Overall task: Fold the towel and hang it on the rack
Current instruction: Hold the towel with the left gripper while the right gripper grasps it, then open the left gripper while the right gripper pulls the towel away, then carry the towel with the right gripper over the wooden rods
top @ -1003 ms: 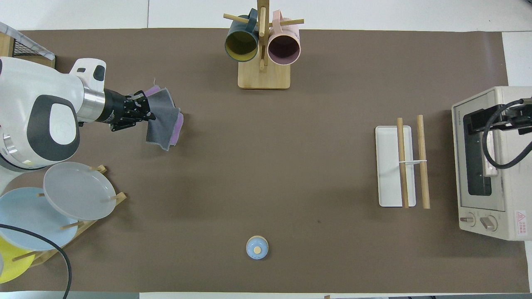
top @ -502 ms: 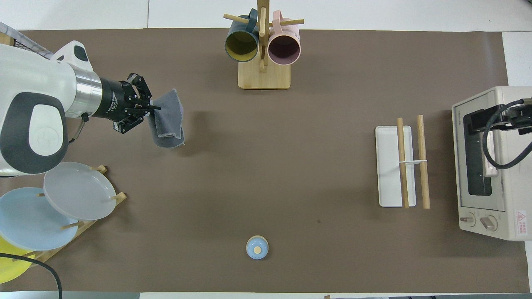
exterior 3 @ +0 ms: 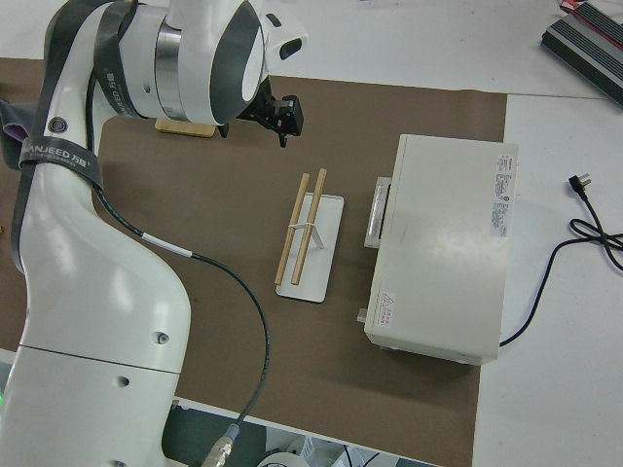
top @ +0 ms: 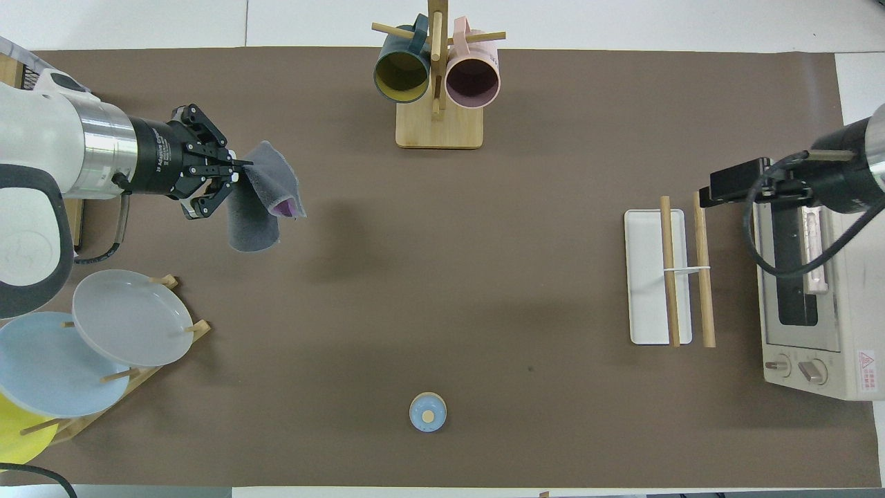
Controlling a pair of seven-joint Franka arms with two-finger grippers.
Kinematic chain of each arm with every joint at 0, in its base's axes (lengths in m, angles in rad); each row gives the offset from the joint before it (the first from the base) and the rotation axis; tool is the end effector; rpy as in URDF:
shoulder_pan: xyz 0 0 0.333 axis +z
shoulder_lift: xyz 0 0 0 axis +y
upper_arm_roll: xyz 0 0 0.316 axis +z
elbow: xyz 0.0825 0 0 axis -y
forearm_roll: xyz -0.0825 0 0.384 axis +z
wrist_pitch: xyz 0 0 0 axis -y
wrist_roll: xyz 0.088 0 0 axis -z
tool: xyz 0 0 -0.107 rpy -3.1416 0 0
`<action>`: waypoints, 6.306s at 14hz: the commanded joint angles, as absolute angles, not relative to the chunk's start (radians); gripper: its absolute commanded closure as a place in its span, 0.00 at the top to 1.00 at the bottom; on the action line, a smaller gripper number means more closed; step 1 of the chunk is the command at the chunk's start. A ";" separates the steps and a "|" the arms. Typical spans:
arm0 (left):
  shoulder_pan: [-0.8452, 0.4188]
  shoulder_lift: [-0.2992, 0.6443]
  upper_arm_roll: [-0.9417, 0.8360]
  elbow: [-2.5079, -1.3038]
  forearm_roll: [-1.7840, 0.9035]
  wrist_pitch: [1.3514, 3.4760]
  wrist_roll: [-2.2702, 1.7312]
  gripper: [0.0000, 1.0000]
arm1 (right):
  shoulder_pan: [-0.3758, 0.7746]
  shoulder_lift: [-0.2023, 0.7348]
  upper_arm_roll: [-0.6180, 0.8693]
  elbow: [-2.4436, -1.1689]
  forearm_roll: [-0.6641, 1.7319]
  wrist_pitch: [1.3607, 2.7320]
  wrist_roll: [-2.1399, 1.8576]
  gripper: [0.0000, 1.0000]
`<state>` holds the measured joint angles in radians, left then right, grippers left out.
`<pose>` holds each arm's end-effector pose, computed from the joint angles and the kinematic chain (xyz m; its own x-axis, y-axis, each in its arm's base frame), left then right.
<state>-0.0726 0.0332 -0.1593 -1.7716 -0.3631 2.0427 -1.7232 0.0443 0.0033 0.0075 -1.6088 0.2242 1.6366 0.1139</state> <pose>0.5769 -0.1551 0.5579 -0.0155 0.9258 -0.3777 0.9855 0.0780 0.1508 0.5594 0.0515 0.6130 0.9973 -0.0738 -0.0025 -0.0725 -0.9720 -0.2233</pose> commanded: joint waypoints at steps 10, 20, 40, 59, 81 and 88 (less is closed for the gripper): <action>-0.080 -0.014 -0.242 -1.743 -0.374 2.124 -2.439 0.00 | 0.451 0.089 0.014 -1.804 0.996 2.484 1.121 1.00; -0.081 -0.044 -0.270 -1.773 -0.411 2.137 -2.585 0.00 | 0.644 0.255 0.015 -1.707 1.272 2.790 1.157 1.00; -0.089 -0.049 -0.270 -1.781 -0.410 2.166 -2.686 0.00 | 0.670 0.328 0.014 -1.660 1.255 2.796 1.049 1.00; -0.097 -0.071 -0.270 -1.816 -0.405 2.167 -2.689 0.00 | 0.663 0.330 0.015 -1.649 1.259 2.780 1.049 0.00; 0.049 -0.126 -0.261 -1.930 -0.394 2.152 -2.231 1.00 | 0.277 0.196 0.002 -1.747 0.430 1.945 0.534 0.00; 0.147 -0.150 -0.261 -1.985 -0.396 2.151 -1.867 1.00 | 0.009 0.082 0.002 -1.854 0.372 1.724 0.240 0.00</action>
<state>0.1188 -0.1097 -0.2558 -1.9374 -0.3935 2.1450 -1.9650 0.0507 0.1599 -0.0132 -1.7605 0.4211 1.7244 0.3074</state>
